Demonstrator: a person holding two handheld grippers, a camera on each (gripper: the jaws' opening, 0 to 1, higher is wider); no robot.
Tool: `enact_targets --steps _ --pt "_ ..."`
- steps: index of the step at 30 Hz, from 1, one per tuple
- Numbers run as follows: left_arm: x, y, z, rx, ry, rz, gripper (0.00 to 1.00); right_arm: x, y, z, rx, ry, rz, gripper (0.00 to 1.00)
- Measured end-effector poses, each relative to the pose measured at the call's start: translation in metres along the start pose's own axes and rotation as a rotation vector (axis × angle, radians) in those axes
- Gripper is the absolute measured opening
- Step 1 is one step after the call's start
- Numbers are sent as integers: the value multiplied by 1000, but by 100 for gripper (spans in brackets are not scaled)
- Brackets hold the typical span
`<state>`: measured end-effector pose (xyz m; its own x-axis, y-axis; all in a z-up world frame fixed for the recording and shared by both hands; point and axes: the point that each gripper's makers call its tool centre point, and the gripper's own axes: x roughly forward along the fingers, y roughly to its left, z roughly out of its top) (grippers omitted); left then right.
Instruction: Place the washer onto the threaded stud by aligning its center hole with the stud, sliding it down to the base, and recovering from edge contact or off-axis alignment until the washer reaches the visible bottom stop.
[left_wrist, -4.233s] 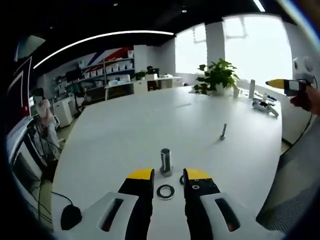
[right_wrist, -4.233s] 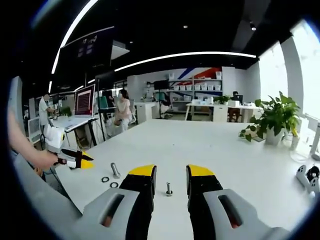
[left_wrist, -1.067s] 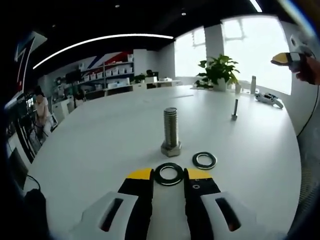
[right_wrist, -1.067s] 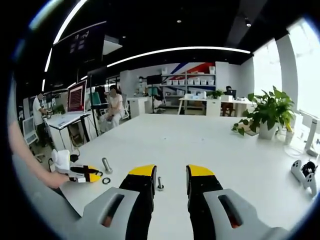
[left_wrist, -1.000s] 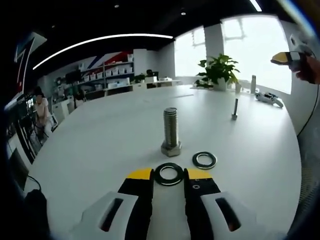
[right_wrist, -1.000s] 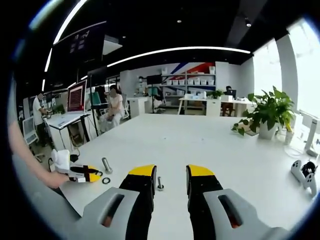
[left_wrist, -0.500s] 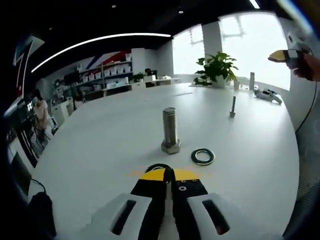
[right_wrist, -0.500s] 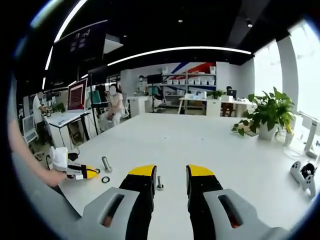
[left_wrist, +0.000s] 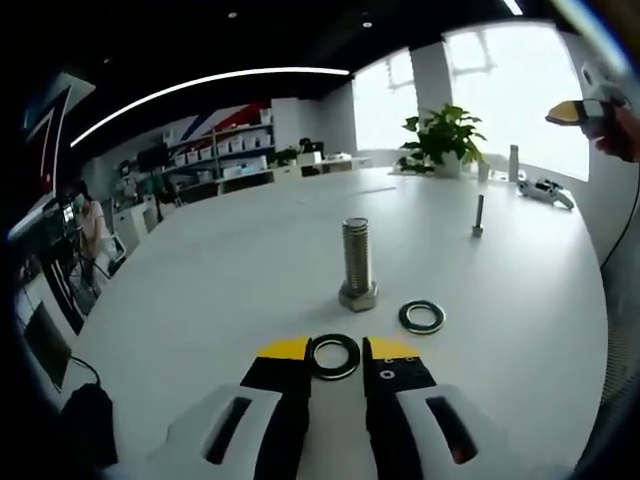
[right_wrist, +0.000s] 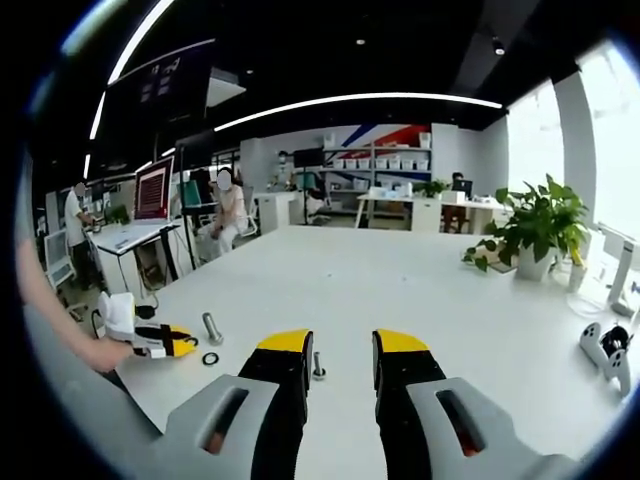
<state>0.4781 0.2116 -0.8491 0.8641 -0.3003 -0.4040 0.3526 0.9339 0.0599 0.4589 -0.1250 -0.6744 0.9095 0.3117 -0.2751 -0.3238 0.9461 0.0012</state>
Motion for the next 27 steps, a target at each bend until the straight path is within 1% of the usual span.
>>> enact_targets --steps 6,9,16,18,21,27 --pt "-3 0 -5 -6 8 7 24 0 0 -1 -2 3 0 26" --pt "-3 2 -5 -18 -5 14 26 0 0 -1 0 4 -2 26" --pt "-3 -1 -5 -38 -18 2 24 0 1 -1 -2 6 0 26" --pt "-3 -2 -5 -58 -26 -6 23 0 1 -1 -3 7 1 26" --pt "-4 -1 -4 -53 -33 -2 23 0 0 -2 -2 8 1 26" --pt "-3 -2 -3 -58 -16 -7 22 2 -2 -3 -4 9 1 26"
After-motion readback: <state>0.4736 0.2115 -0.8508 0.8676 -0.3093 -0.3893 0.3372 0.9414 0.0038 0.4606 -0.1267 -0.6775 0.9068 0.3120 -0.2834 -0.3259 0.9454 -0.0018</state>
